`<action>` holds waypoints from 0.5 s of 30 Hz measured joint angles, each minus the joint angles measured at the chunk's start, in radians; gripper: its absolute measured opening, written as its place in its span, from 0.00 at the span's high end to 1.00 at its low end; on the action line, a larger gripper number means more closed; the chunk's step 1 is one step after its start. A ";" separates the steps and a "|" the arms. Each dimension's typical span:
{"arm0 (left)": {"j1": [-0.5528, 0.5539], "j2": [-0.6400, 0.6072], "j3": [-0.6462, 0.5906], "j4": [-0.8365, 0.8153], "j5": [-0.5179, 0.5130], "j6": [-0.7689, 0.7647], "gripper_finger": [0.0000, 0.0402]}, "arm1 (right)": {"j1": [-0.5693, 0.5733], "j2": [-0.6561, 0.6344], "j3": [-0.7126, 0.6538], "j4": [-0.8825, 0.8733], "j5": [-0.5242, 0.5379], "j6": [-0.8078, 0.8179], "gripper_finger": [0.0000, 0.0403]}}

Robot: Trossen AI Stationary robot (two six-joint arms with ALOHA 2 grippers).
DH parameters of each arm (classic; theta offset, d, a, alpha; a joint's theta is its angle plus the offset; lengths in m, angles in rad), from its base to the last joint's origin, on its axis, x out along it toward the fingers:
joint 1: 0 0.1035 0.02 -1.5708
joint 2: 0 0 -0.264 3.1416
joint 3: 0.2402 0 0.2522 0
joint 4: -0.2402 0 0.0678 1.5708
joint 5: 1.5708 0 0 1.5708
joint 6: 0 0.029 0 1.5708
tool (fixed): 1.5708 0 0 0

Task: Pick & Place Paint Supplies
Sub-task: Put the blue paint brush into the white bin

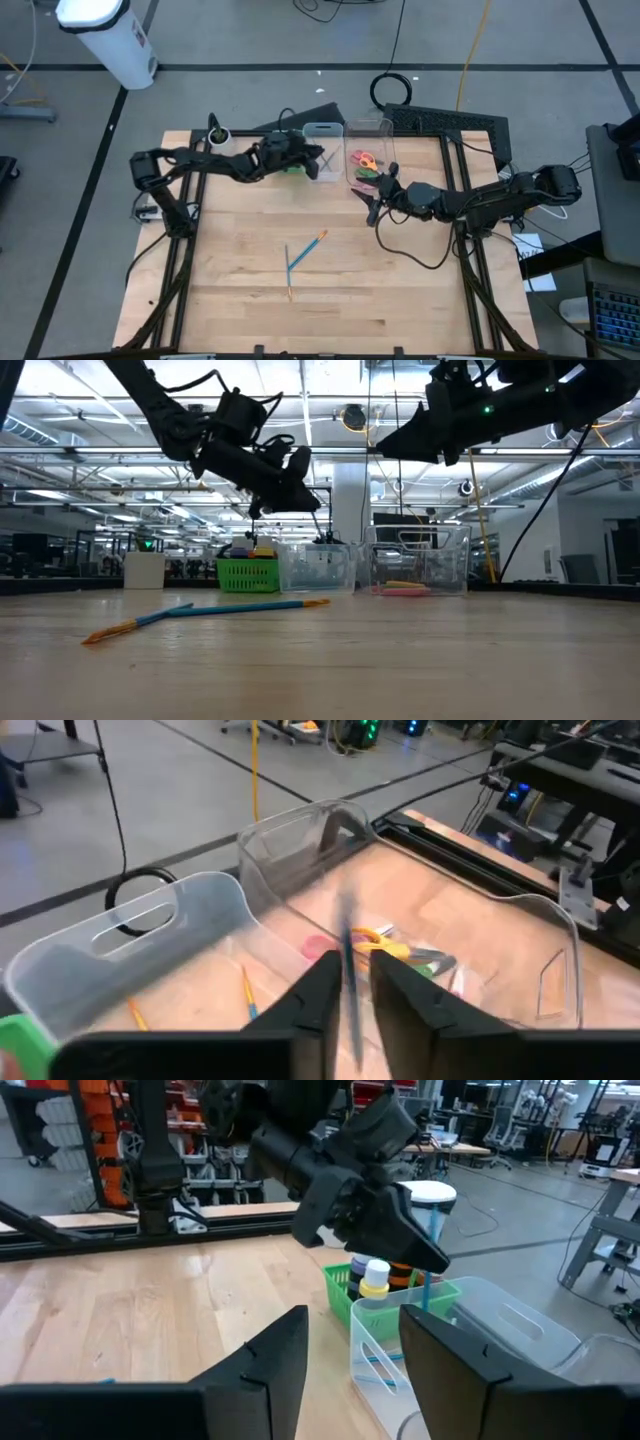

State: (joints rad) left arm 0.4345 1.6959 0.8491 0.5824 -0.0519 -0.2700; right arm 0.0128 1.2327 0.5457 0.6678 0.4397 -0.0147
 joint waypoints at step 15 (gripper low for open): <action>-0.044 -0.021 0.112 -0.156 0.001 0.006 0.41 | 0.001 0.000 0.000 -0.007 -0.079 0.000 0.62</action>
State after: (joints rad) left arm 0.3903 1.6753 0.9615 0.4260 -0.0511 -0.2644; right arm 0.0135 1.2327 0.5457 0.6609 0.3610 -0.0145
